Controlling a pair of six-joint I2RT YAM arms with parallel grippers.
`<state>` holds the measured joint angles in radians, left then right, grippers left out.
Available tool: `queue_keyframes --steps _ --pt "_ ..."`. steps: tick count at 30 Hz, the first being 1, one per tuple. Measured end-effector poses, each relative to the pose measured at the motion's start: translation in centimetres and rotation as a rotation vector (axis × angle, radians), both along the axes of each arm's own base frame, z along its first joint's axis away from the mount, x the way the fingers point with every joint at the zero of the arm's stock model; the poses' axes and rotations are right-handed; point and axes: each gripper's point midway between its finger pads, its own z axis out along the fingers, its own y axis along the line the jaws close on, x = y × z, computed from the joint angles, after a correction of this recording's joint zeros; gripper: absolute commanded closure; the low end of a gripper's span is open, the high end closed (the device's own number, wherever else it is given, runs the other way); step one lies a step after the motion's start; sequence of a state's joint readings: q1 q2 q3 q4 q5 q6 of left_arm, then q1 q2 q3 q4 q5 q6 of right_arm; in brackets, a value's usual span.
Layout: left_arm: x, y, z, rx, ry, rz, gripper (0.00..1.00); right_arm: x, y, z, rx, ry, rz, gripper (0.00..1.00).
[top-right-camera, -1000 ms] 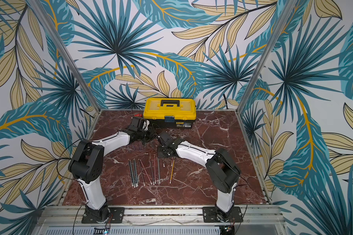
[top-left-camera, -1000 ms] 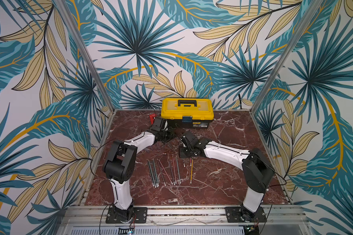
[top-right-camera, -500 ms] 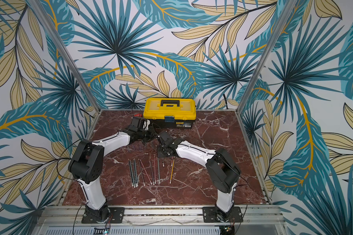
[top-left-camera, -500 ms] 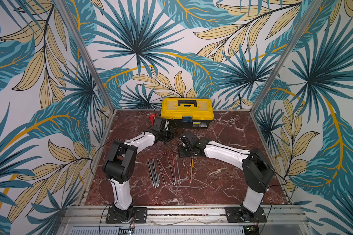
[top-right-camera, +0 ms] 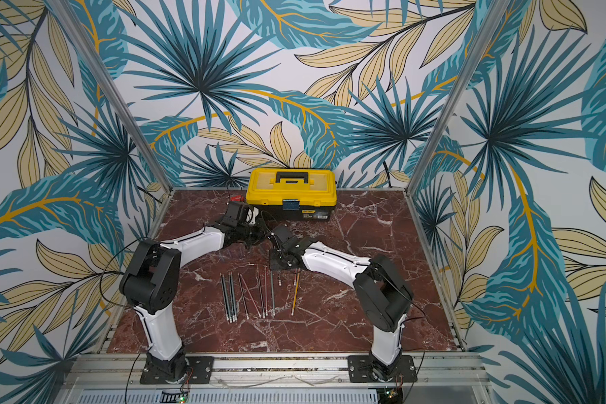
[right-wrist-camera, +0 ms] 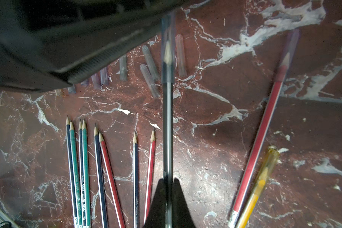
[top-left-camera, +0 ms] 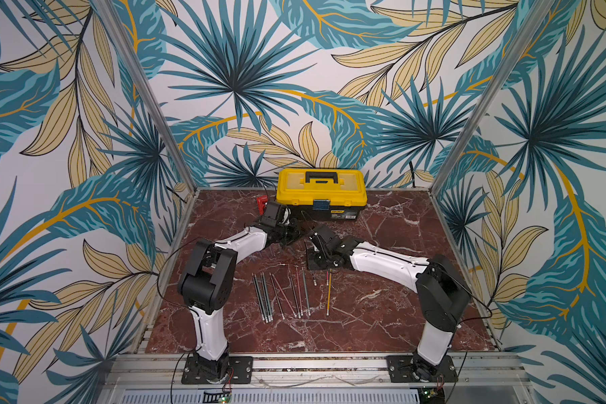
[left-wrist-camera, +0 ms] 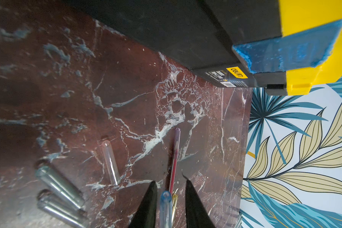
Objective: Remove the protective cover of the pencils
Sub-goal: Remove the protective sleeve from the pencil.
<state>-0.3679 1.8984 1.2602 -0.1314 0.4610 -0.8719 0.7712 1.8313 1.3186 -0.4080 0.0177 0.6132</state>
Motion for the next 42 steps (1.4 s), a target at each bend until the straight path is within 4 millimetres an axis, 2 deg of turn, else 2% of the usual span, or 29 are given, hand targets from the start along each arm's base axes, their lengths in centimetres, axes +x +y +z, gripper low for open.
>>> queue_keyframes --steps 7,12,17,19,24,27,29,31,37,42 --pt "-0.1 -0.2 0.0 -0.003 0.001 -0.005 0.76 0.4 0.4 0.6 0.015 -0.015 0.0 0.96" --pt "-0.2 -0.3 -0.2 -0.007 0.009 -0.007 0.87 0.5 0.5 0.8 0.019 -0.02 0.0 0.96" --pt "0.0 -0.3 -0.3 -0.005 0.008 -0.001 0.93 0.8 0.6 0.7 0.014 -0.019 -0.001 0.96" --pt "0.0 -0.2 -0.4 -0.004 0.007 0.0 0.95 0.8 0.7 0.5 0.011 -0.017 -0.001 0.94" --pt "-0.1 -0.3 -0.6 -0.004 0.013 -0.002 0.97 0.9 0.7 0.2 0.004 -0.019 0.007 0.74" --pt "-0.1 -0.3 -0.6 -0.005 0.013 -0.004 0.97 1.0 0.8 0.0 0.002 -0.018 0.008 0.68" --pt "-0.1 -0.4 -0.5 -0.006 0.013 -0.005 0.97 1.0 0.9 -0.3 -0.001 -0.014 0.008 0.68" --pt "-0.1 -0.4 -0.5 -0.006 0.013 -0.005 0.97 1.0 0.9 -0.6 -0.005 -0.009 0.008 0.72" --pt "-0.1 -0.4 -0.5 -0.006 0.013 -0.005 0.98 1.0 0.9 -0.9 -0.005 -0.003 0.007 0.93" --pt "-0.1 -0.3 -0.6 -0.003 0.011 -0.007 0.98 0.9 1.2 -0.9 0.009 -0.001 0.013 1.0"
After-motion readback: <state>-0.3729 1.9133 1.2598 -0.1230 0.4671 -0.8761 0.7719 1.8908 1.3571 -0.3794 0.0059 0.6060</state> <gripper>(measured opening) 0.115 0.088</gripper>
